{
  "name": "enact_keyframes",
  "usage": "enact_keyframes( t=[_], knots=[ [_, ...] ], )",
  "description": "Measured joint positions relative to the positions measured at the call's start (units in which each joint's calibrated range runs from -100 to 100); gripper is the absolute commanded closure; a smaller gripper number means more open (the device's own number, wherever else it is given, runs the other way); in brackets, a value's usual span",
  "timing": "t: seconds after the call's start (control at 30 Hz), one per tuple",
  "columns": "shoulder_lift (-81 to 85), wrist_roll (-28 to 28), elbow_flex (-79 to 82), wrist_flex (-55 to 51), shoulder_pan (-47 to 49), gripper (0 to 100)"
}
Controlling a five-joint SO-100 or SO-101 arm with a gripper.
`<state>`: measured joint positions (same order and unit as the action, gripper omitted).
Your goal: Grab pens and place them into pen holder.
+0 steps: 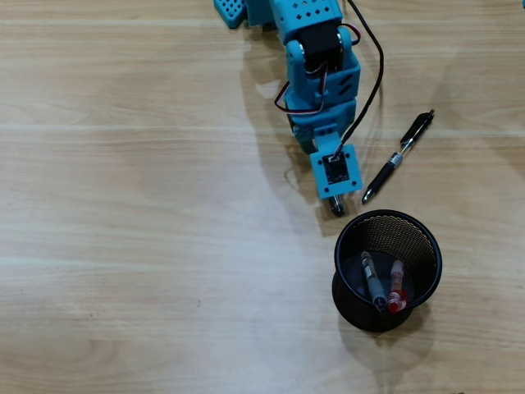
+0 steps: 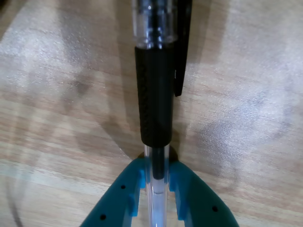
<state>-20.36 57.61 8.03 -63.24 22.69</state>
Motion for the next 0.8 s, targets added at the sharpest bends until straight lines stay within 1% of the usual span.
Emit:
enact_keyframes(
  t=[0.23,0.5,0.6,0.8],
  knots=[
    [2.4,0.0,0.4,-0.1,-1.4,97],
    [17.6,-0.2,0.5,-0.2,-3.6,97],
    [24.4,-0.2,0.4,-2.1,-3.6,98],
    [29.6,-0.2,0.4,-4.8,-3.8,98]
  ],
)
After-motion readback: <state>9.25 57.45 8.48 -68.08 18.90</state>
